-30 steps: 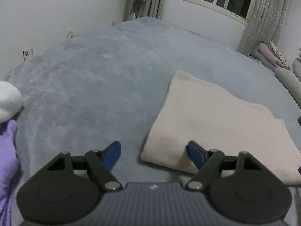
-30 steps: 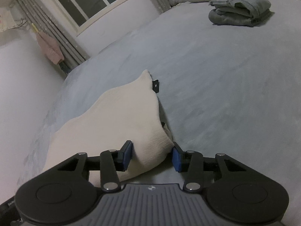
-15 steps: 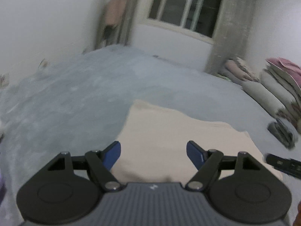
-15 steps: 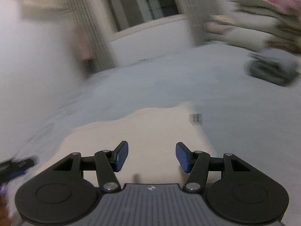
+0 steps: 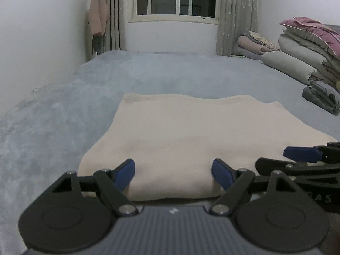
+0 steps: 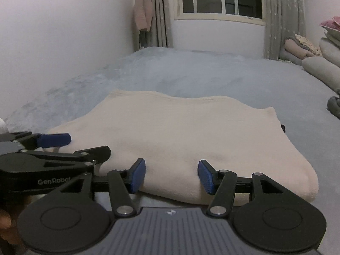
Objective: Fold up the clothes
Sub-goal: 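Smooth the folded shirt edge with both open grippers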
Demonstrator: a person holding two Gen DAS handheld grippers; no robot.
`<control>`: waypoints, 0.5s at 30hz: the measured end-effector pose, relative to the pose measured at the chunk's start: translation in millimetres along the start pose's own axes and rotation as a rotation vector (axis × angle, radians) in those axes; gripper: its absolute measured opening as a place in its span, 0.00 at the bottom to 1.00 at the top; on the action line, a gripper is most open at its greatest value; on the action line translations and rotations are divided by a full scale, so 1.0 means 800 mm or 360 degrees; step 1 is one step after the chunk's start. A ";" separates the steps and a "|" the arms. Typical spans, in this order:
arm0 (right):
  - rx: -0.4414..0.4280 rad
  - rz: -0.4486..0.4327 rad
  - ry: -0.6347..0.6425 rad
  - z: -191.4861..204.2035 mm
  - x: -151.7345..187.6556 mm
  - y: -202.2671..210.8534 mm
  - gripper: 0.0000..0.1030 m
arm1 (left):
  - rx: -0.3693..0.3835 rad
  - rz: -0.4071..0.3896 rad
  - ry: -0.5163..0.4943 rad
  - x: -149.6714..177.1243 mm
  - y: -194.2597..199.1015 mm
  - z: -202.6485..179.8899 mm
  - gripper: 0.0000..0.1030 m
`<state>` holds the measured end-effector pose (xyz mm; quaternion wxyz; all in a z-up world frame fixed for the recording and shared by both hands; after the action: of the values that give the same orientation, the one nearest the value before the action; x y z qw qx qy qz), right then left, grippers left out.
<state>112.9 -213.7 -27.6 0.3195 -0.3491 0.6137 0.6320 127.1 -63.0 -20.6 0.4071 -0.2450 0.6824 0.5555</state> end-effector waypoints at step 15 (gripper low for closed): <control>0.0032 0.0035 -0.0134 -0.059 -0.006 0.008 0.49 | 0.0052 0.0036 0.0142 -0.005 0.005 0.049 0.77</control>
<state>112.6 -260.8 -20.2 0.3415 -0.3120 0.6099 0.6435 137.1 -25.1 -16.7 0.3740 -0.2551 0.7116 0.5373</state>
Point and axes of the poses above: each gripper's, at about its wrist camera, not at the fingertips, and y roughly against the way its jaws point, z to its left, x to its underside, the point moved 6 cm from there along -y, roughly the way its jaws point, and after that the axes turned 5 degrees about x, right-handed, at the moved point
